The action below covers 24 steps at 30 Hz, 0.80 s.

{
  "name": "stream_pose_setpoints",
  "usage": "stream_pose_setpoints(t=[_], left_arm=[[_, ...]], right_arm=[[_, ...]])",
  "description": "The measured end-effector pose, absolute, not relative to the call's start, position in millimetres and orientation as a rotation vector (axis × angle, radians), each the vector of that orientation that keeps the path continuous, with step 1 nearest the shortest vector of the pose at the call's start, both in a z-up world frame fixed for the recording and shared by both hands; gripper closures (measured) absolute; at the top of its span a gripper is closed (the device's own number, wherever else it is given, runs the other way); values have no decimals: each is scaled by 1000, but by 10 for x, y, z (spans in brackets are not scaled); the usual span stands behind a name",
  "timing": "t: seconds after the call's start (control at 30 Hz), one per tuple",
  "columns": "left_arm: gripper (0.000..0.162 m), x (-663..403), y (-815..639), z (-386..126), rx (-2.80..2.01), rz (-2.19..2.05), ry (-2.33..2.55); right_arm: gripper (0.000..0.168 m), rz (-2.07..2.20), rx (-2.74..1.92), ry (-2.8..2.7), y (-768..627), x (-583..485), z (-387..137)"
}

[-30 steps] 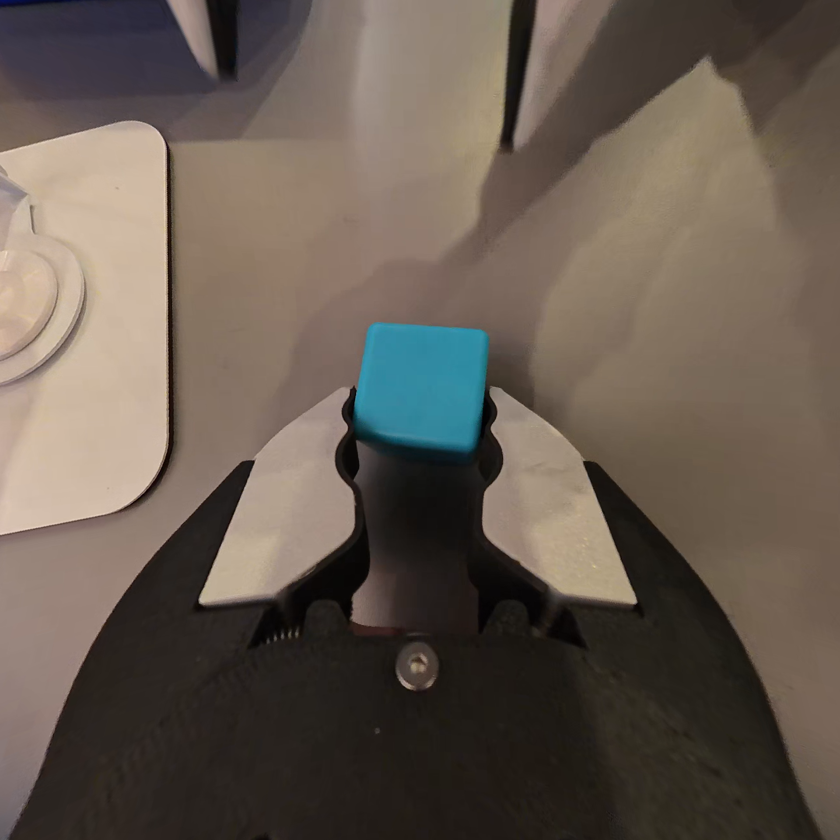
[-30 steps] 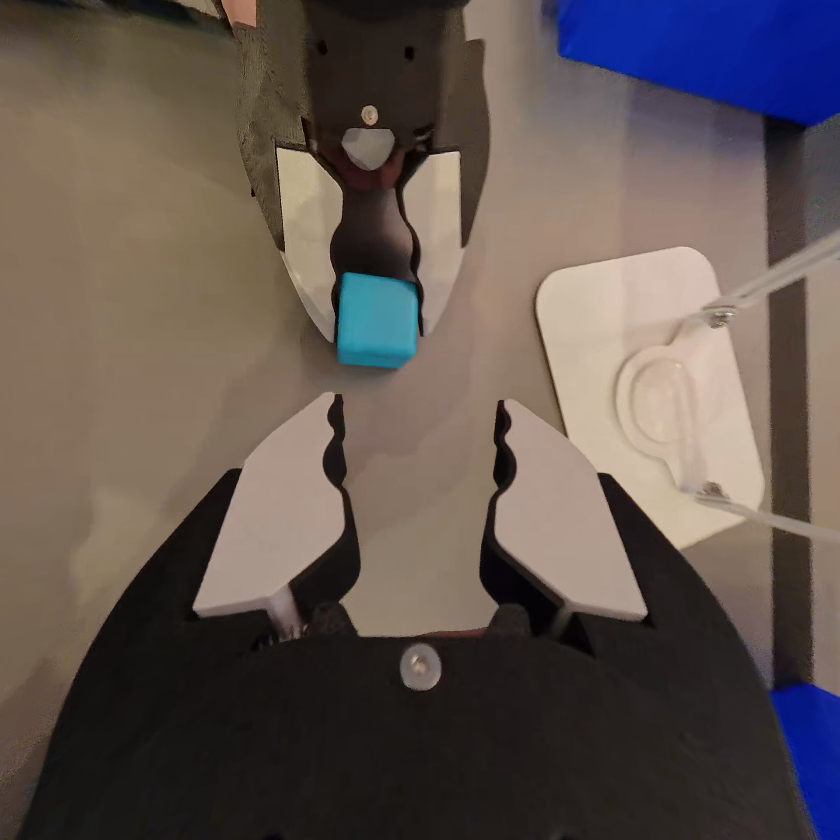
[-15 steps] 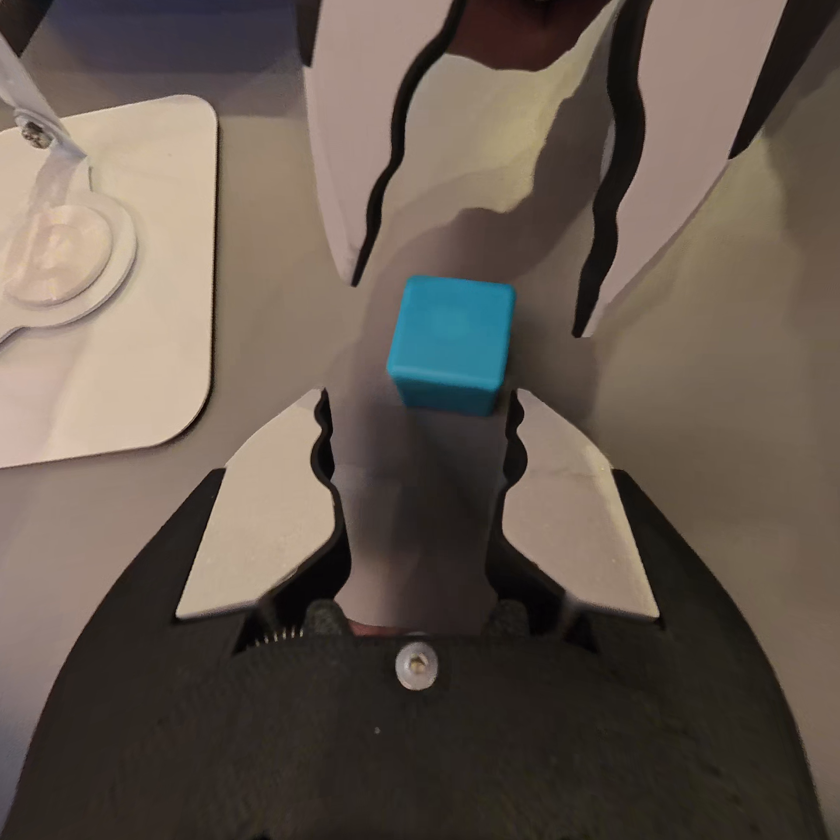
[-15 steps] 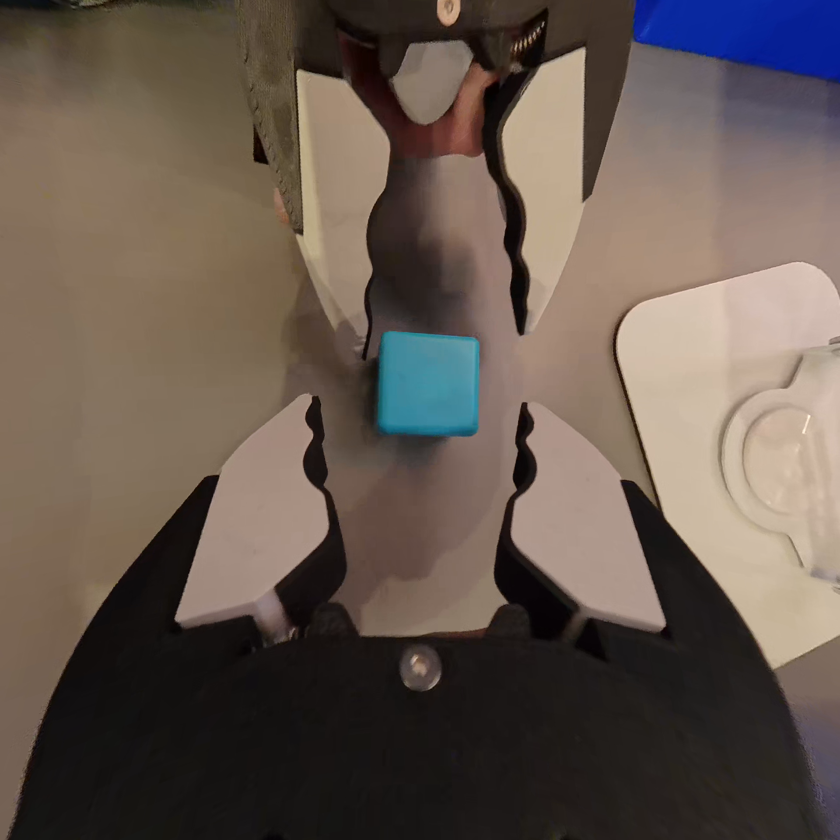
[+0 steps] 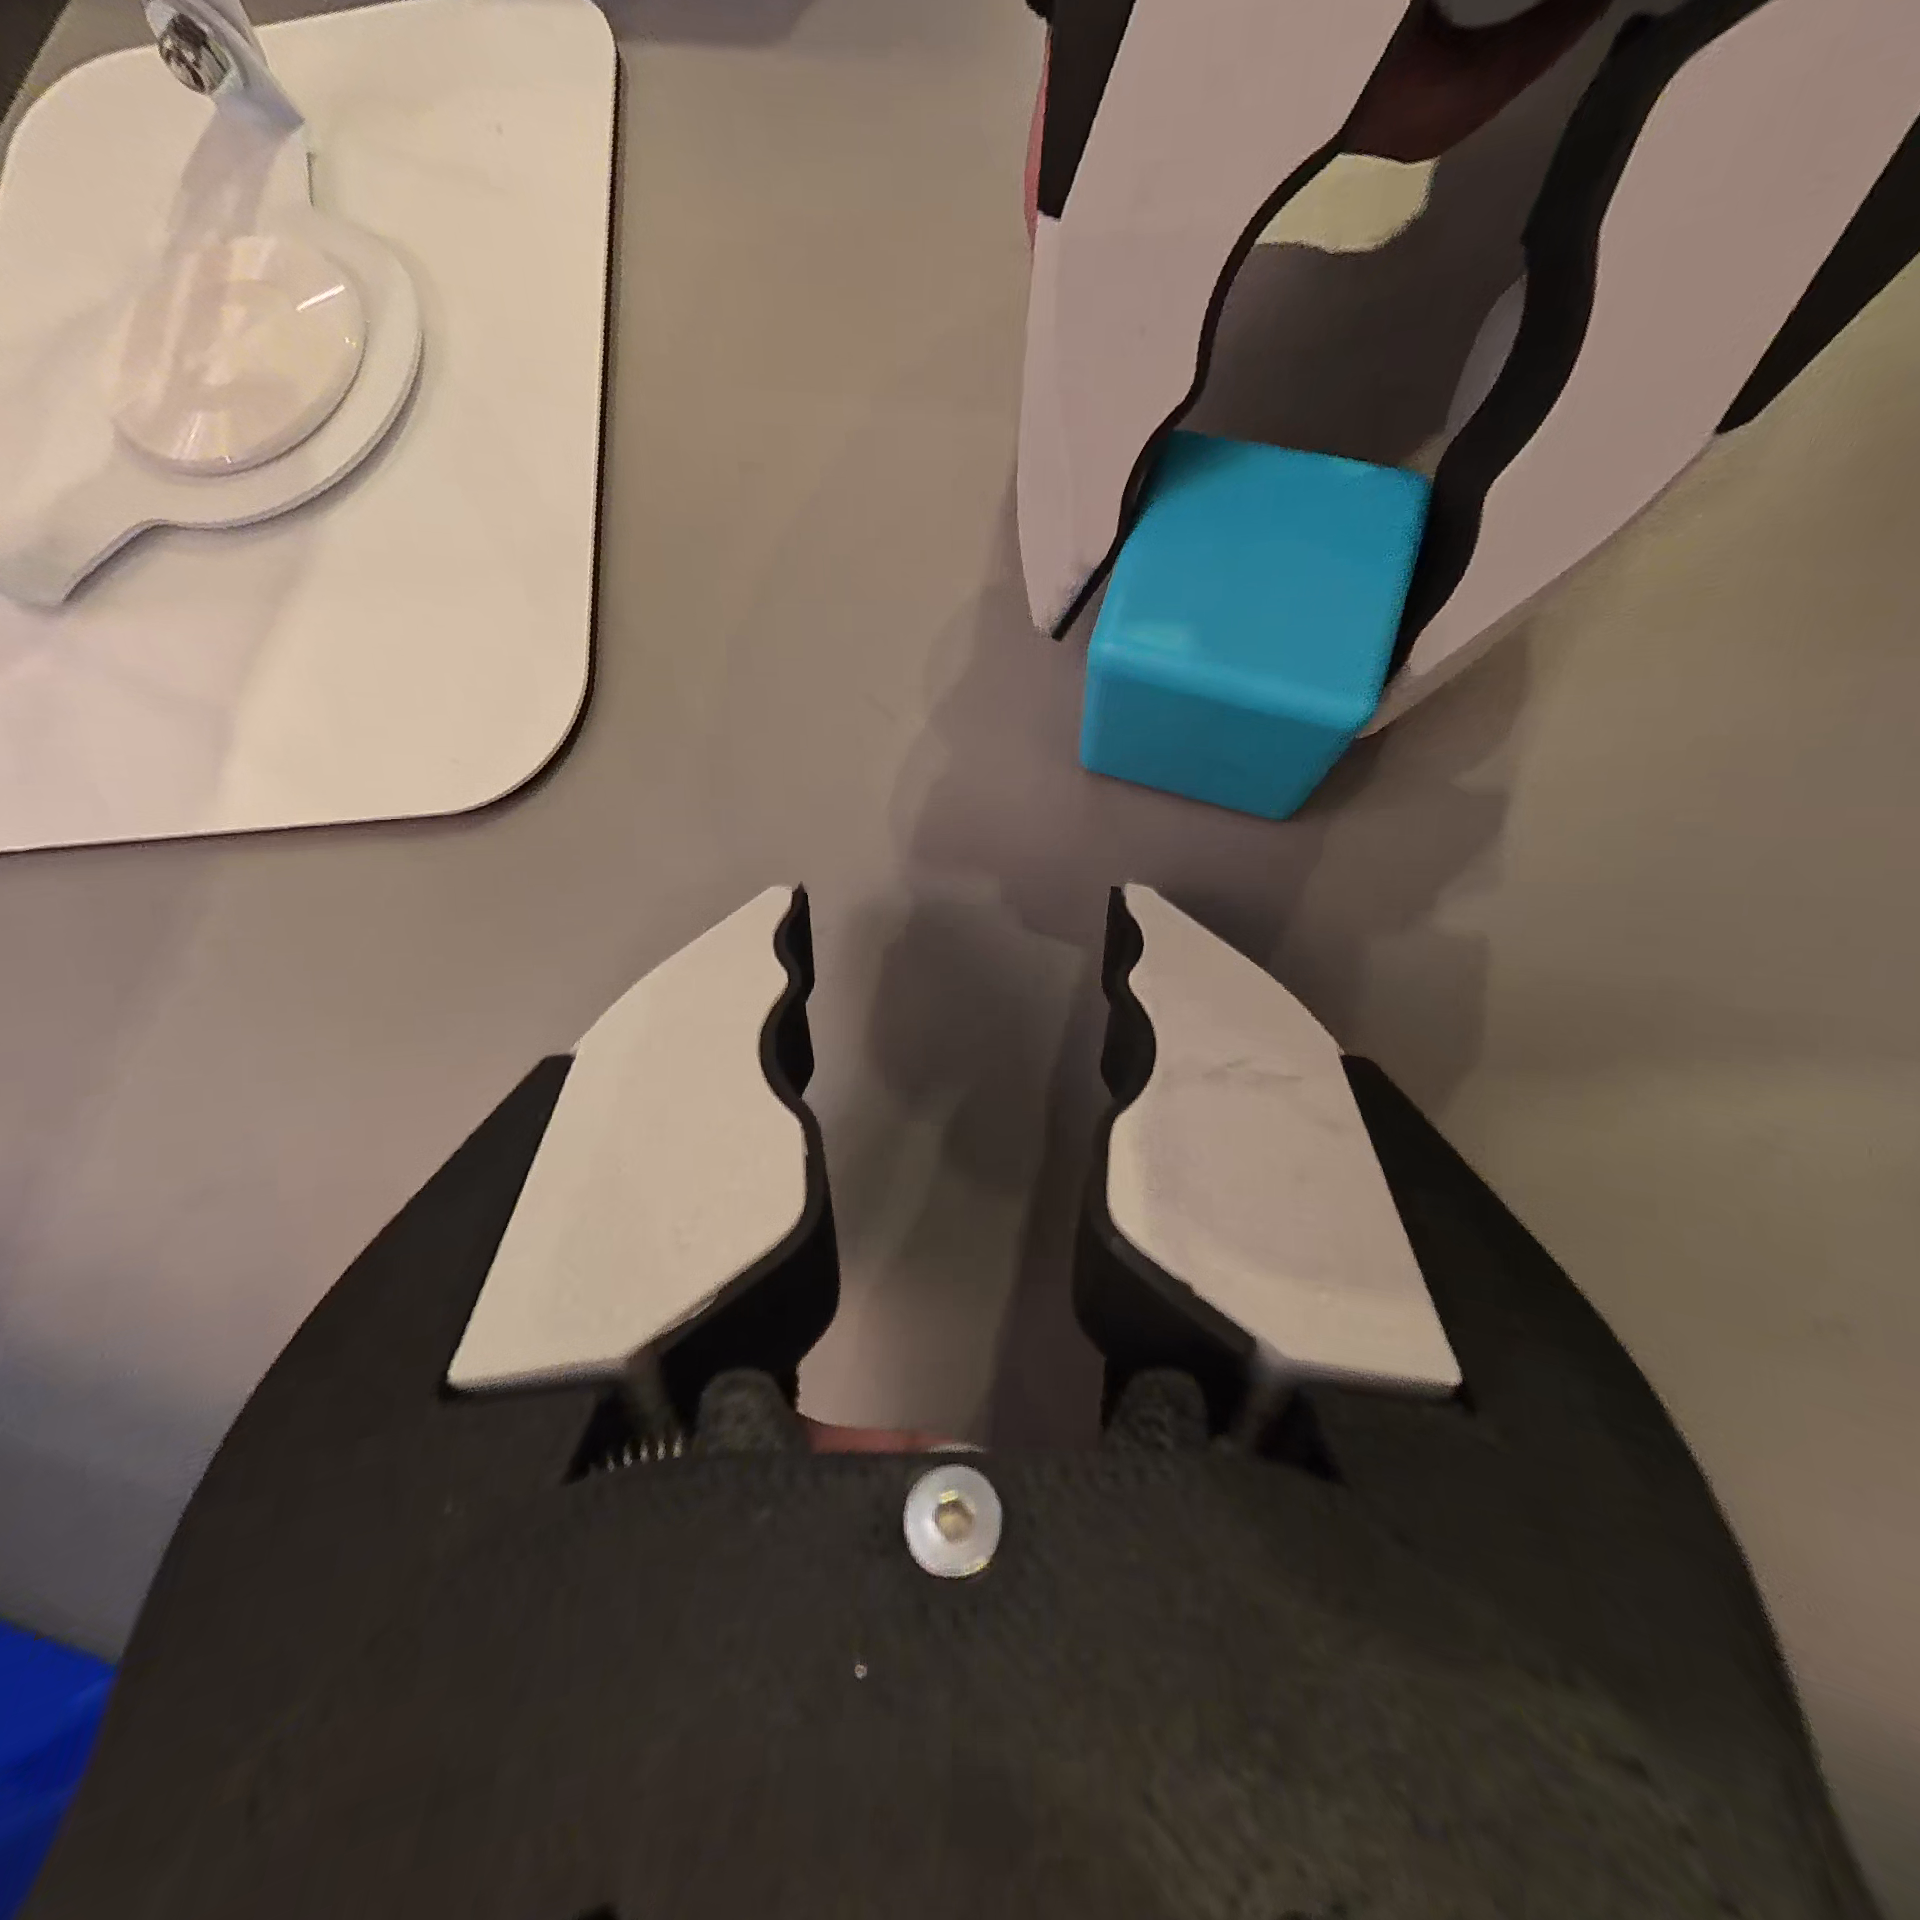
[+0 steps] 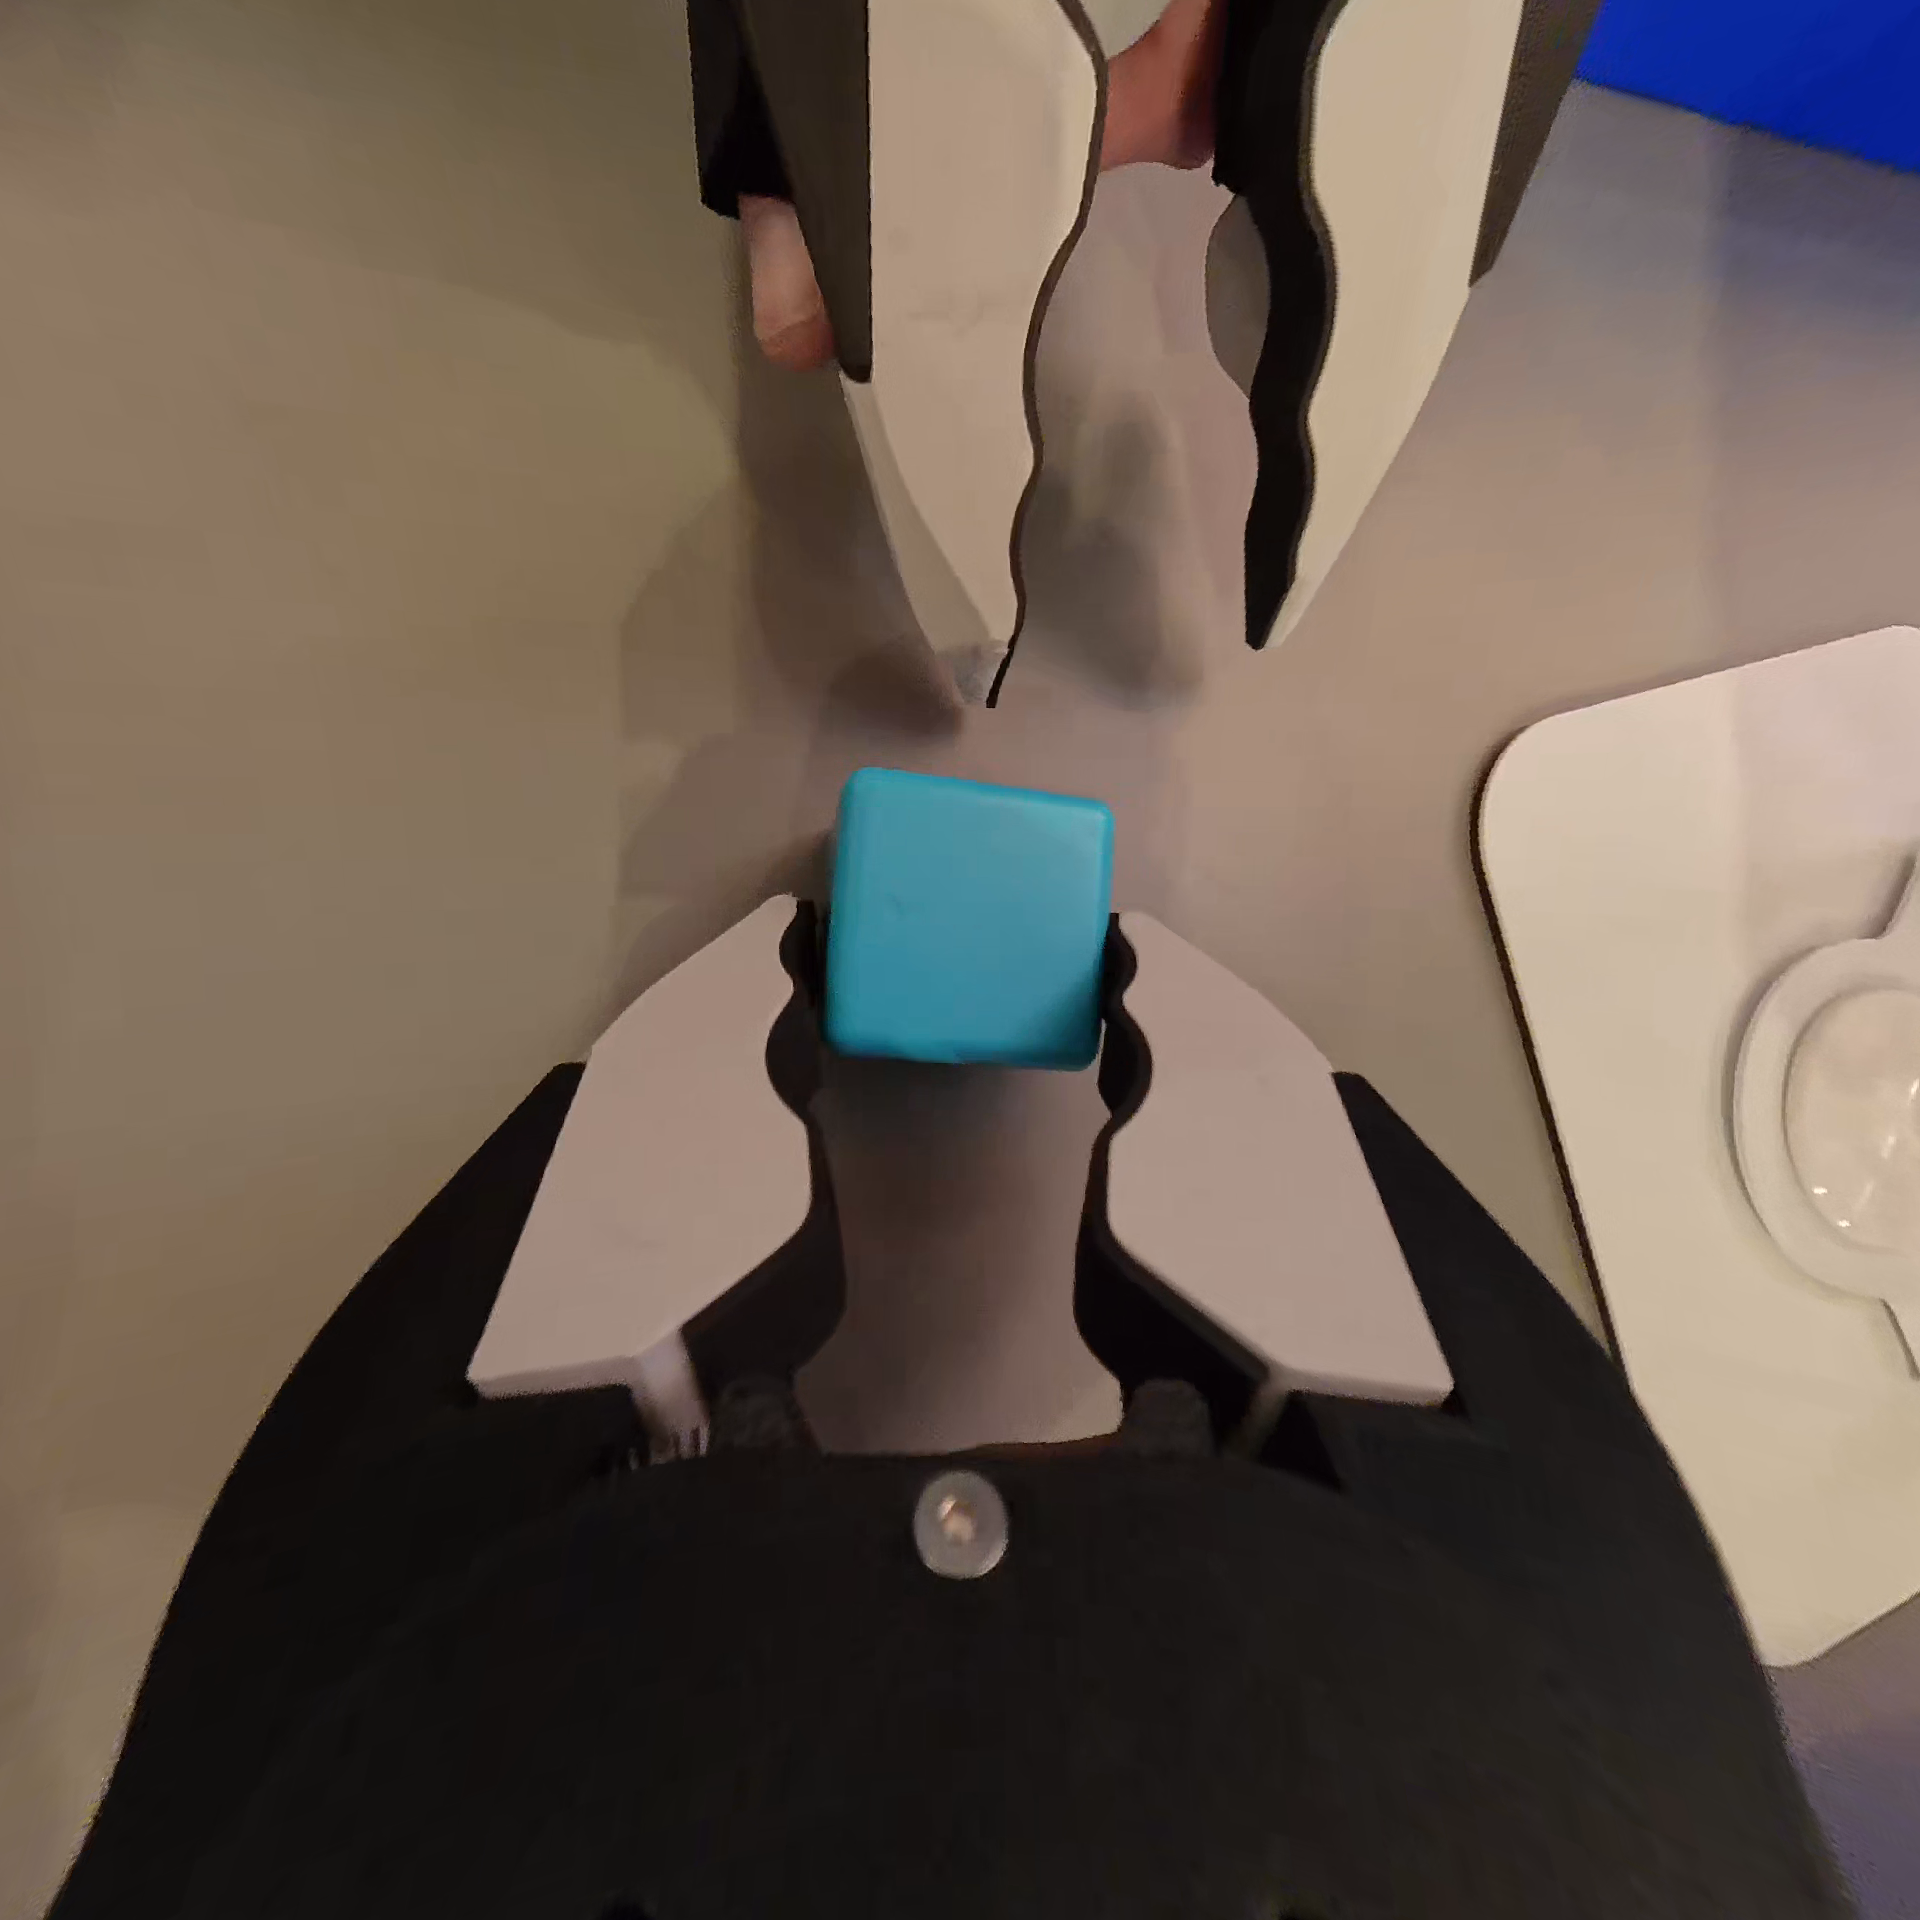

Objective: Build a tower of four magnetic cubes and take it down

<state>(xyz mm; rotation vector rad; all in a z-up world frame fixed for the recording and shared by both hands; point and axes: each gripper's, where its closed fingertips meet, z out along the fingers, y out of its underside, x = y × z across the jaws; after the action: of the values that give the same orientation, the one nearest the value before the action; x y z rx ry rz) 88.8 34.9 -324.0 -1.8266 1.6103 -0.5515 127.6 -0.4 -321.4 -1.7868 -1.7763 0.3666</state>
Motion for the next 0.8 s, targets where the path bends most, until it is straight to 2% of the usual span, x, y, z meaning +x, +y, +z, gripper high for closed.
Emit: stream_pose_setpoints(t=[0.3,0.8], left_arm=[[117,866,382,-3246,-1825,-556,1591],[115,863,391,-3295,-1843,-539,1599]], right_arm=[[116,403,-1786,-1783,-26,1284,-3173],[116,426,-1744,-1697,142,1539,-2587]])
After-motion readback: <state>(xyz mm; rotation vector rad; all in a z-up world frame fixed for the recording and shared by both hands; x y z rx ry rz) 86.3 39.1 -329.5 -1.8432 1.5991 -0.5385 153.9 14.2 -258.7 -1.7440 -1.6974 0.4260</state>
